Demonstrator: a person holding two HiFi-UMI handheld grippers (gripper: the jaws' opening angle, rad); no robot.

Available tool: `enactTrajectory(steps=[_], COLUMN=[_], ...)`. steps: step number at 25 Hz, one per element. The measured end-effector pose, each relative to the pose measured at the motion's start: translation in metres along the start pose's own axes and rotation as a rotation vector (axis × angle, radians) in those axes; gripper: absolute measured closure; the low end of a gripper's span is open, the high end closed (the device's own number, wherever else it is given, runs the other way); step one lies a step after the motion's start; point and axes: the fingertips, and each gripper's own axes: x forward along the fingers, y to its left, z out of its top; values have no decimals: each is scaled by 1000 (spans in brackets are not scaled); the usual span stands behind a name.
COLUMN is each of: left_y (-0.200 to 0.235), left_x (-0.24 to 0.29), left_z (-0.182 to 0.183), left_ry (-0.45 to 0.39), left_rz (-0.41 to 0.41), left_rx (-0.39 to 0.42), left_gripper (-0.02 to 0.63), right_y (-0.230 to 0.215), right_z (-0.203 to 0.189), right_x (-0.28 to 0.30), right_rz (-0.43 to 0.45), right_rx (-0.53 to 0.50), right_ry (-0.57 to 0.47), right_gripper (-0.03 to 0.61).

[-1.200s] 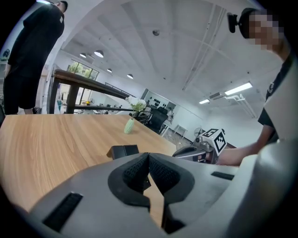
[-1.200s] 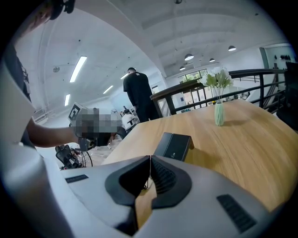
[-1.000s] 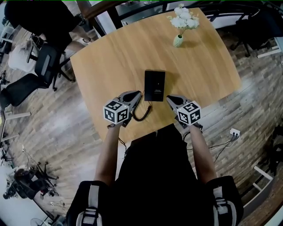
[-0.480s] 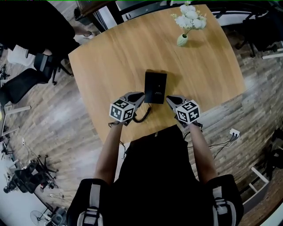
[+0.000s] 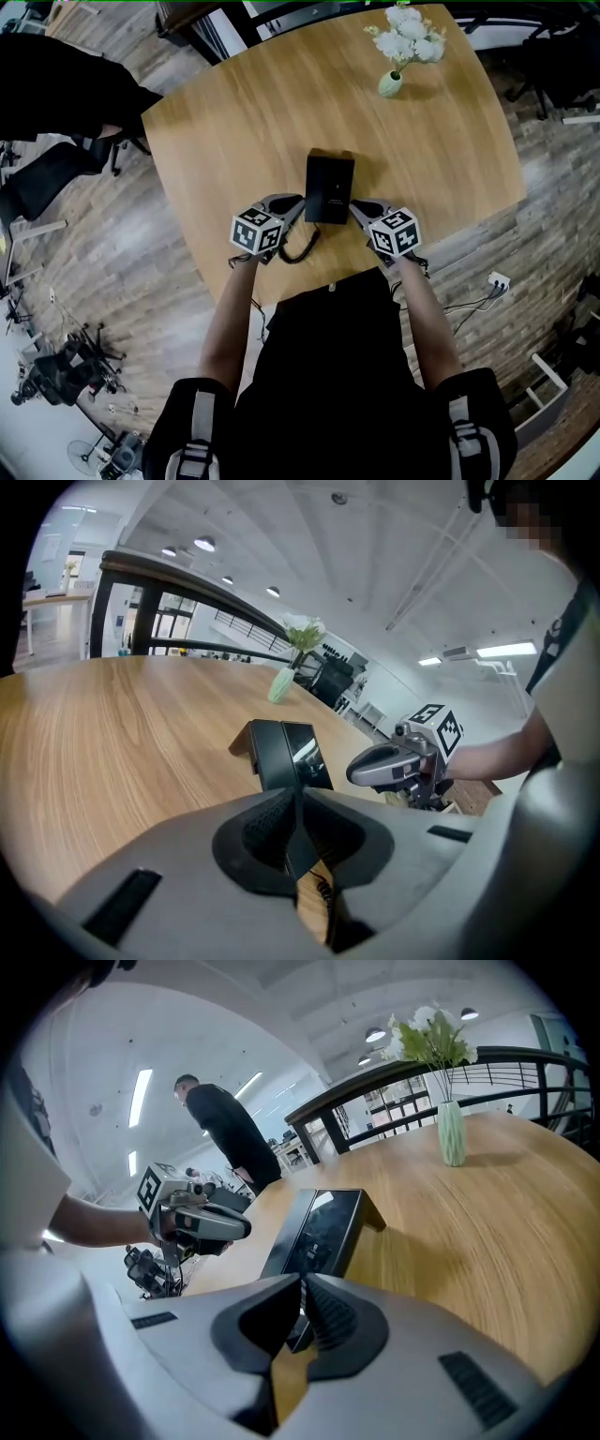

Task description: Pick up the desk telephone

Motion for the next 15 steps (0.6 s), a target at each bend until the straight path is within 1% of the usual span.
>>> enactTrajectory(steps=[4,10,11,12,13,14,15], left_y=[10,17,18,19,21,22,24], left_x=[7,18,20,21,23,25,26], left_z=[-7,-15,-16,-16,-17,-18,-19], left_ry=[20,39,41,43,48,53,59], left_rz=[1,-22,-25,-27,-29,-30,-32], left_rx=[-24,-62,-68,-74,-82,-89,-95], left_gripper=[591,591,588,574,528,498,484], right_y=[-8,-14,-15,-16,-17,-18,-19], right_z=[-2,-4,-4,-4,-4,-4,-4], right_x=[7,16,17,18,18,19,20], right_rz=[-3,-4,-4,-4,-4,-4,-4], right_rx=[33,41,42,45,50,57,65], right_ry=[2,7,8,9,9,7,6], right_gripper=[553,547,531,484,450,430,417])
